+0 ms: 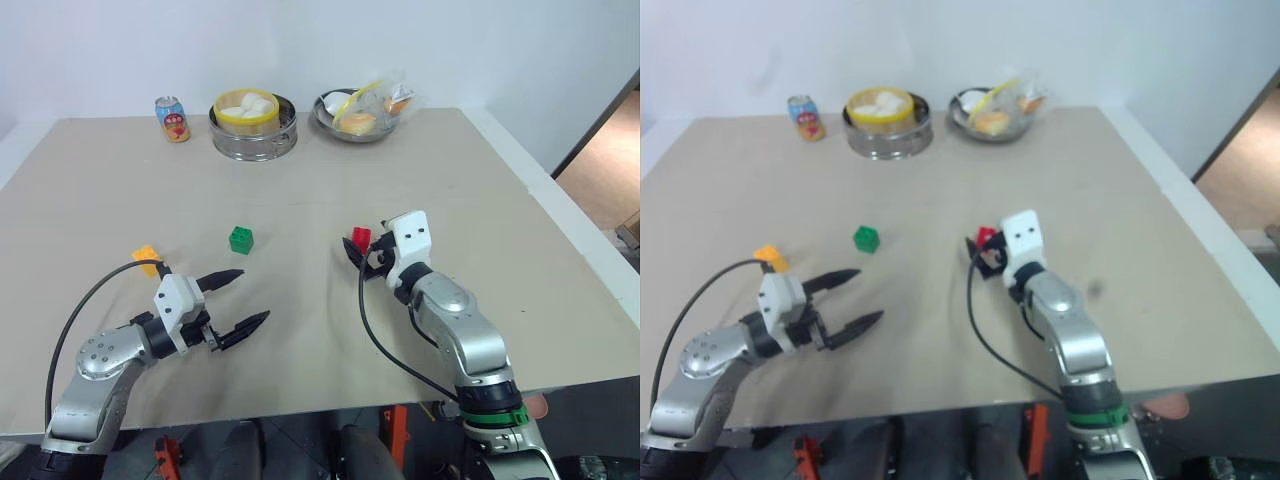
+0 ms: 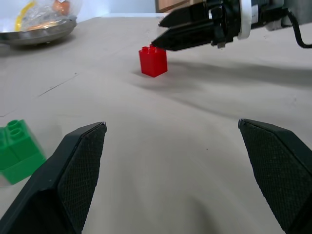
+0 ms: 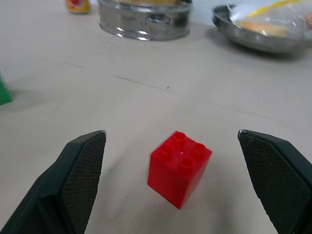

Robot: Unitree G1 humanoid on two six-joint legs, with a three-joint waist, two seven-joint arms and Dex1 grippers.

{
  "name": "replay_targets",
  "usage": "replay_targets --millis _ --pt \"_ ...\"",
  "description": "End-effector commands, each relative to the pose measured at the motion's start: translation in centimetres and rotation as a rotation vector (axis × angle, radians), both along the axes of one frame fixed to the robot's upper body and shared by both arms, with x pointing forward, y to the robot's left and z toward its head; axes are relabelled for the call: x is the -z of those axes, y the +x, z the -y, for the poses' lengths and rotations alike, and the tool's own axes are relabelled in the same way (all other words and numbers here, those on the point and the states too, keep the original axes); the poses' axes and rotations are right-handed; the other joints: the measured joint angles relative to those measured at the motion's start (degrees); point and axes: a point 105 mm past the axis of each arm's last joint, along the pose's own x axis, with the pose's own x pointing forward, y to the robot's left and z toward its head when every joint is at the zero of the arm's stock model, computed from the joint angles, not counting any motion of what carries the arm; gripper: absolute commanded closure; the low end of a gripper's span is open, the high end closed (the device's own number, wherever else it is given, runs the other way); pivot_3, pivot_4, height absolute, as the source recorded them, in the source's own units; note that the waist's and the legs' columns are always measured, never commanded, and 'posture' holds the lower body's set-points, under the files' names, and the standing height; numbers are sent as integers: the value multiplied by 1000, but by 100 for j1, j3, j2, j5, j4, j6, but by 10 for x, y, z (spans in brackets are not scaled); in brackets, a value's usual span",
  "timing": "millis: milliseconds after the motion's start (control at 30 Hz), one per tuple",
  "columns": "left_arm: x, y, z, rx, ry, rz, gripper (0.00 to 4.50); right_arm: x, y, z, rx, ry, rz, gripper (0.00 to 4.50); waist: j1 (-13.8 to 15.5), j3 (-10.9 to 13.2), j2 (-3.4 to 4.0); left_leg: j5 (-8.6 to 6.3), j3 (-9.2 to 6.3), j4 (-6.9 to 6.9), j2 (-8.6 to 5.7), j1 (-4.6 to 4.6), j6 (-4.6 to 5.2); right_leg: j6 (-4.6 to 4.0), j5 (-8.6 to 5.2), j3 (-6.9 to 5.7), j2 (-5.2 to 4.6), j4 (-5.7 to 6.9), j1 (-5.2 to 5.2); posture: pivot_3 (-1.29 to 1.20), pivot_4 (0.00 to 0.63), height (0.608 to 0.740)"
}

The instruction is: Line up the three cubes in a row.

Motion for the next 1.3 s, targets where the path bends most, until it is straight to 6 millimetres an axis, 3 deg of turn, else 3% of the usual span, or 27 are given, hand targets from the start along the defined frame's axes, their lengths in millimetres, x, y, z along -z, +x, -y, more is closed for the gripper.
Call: replay_targets --millis 33,233,533,800,933,1133,1300 --pt "-7 -4 5 8 -2 40 19 -9 6 0 37 12 36 0 0 0 0 -1 1 0 0 0 -1 0 0 1 0 0 0 0 150 740" --pt "-7 -5 4 -4 -5 40 19 -5 17 6 94 41 9 0 -1 0 0 0 4 1 2 3 -1 -6 5 5 1 0 -1 0 150 740" --pt "-7 -6 7 -10 -11 38 19 2 22 -14 78 105 -43 0 -2 0 1 -1 9 1 22 3 -1 -11 8 13 23 0 -7 0 150 740" --pt "-6 -6 7 -23 -12 35 19 15 34 -2 215 144 -102 0 -5 1 1 -1 16 1 30 4 -1 -20 13 19 27 0 -11 0 150 740" --pt "-6 -7 6 -25 -7 32 0 12 38 0 232 157 -87 1213 -8 1 1 -1 27 1 31 5 -1 -20 14 28 28 0 -15 0 150 740" --pt "-5 -5 4 -30 -1 32 0 4 36 -15 192 157 -60 3263 -10 1 1 -3 41 -1 44 3 -1 -20 15 42 39 0 -24 0 150 740" --pt "-4 -5 5 -26 1 34 0 5 34 -19 154 121 -35 3263 -12 1 1 -3 47 -1 56 3 -1 -24 18 49 52 0 -29 0 150 740"
